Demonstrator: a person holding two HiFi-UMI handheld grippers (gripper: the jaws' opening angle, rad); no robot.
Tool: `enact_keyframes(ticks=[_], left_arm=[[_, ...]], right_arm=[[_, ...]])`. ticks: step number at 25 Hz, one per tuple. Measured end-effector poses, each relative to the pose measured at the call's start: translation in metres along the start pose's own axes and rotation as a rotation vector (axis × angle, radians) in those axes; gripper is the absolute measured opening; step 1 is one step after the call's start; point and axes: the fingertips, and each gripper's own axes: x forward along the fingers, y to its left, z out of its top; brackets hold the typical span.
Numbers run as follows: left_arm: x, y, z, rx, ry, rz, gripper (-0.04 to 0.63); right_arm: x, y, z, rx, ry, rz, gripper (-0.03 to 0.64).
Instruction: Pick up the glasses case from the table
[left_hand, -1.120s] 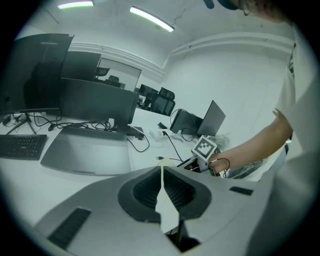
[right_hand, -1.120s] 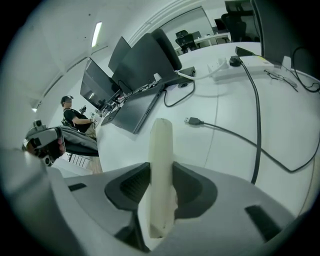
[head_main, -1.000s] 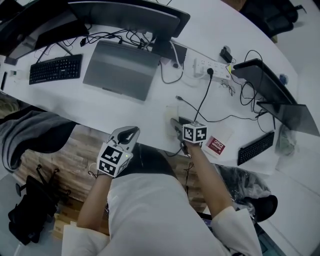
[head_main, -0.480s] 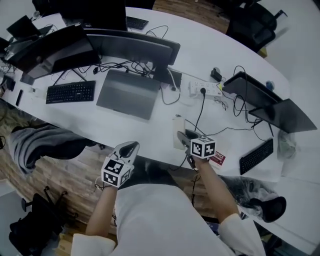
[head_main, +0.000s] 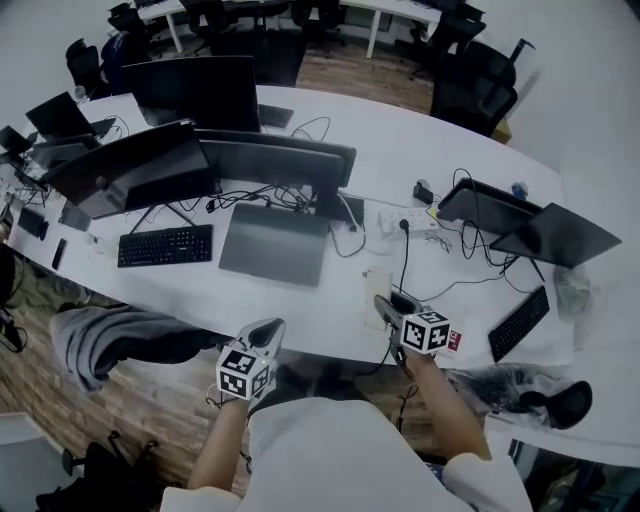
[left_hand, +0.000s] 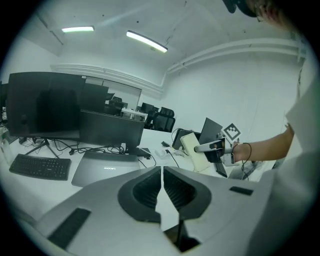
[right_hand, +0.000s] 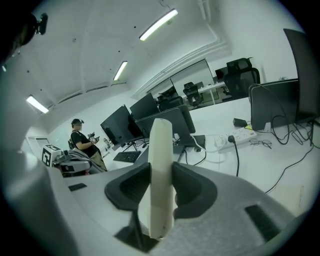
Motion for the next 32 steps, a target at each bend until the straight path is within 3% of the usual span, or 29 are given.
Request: enact_keyframes(ticks=[5, 20, 32], left_arm=[[-0.018, 0.013, 0.007, 0.028, -0.006, -0.038, 0.014], [-0.068, 0.033, 0.032, 0.096, -0.076, -0.102, 0.014], [-0.083, 0.020, 0.046, 0.110, -0.127, -0.074, 0.014]], right_arm=[[-0.018, 0.023, 0.012, -0.017, -0.064, -0.038, 0.146], [-0.092, 0.086, 0.038, -0.197, -0.323, -0.221, 0.146], [-0.138, 0.096, 0.049, -0.226, -0.416, -0.192, 0.146]])
